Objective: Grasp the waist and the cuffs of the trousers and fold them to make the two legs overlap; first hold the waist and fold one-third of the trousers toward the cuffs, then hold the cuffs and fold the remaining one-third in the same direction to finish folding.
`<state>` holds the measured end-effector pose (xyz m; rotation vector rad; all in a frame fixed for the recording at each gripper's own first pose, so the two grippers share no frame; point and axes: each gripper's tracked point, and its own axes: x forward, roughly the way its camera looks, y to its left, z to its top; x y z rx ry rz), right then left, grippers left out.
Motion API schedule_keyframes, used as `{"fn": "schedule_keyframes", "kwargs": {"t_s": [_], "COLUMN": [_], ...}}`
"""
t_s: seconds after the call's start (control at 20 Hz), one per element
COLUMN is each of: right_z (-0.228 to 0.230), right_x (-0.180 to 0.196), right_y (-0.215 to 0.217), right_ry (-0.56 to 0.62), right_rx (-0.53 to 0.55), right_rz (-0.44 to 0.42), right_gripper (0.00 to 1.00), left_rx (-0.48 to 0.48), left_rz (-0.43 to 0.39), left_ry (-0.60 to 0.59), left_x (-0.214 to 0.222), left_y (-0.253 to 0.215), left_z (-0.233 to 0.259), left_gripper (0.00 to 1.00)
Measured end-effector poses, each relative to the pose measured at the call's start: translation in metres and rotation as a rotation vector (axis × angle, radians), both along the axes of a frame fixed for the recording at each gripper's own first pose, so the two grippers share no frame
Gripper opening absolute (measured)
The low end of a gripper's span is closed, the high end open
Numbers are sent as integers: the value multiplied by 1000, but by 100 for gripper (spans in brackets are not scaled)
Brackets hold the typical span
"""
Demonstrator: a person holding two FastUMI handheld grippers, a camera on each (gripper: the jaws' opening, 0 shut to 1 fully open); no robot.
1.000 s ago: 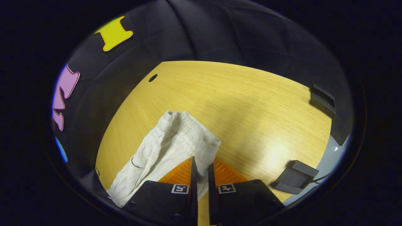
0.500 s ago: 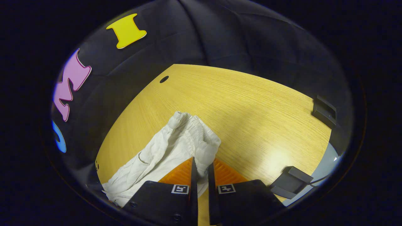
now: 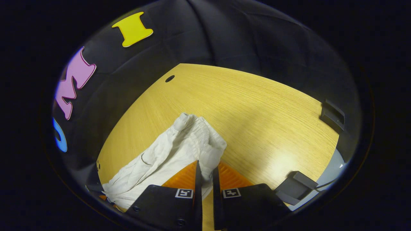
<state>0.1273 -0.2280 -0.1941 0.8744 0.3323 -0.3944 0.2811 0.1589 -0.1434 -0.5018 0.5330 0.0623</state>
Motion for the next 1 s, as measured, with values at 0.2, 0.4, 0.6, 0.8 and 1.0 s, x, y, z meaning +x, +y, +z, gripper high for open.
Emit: {"fn": "schedule_keyframes", "kwargs": {"t_s": [0.2,0.4,0.6,0.8,1.0], "right_z": [-1,3,13,22,36], "right_x": [0,0,-5,-6,-12], "right_y": [0,1,-5,-10,-12], "right_ry": [3,-28,-101,-140,-208], "right_rx": [-5,-5,-21,-94,-149], "right_rz": [11,14,-18,-17,1], "right_gripper": [18,18,18,18,18], "left_rx": [44,2,-133,-135,-149], "left_rz": [-21,-7,8,29,51], "left_ry": [-14,7,-6,-20,-16], "left_x": [25,30,7,-19,-50], "left_y": [-8,-7,-6,-8,-11], "left_z": [-1,-11,-15,-24,-32], "left_gripper": [82,31,10,9,9]}}
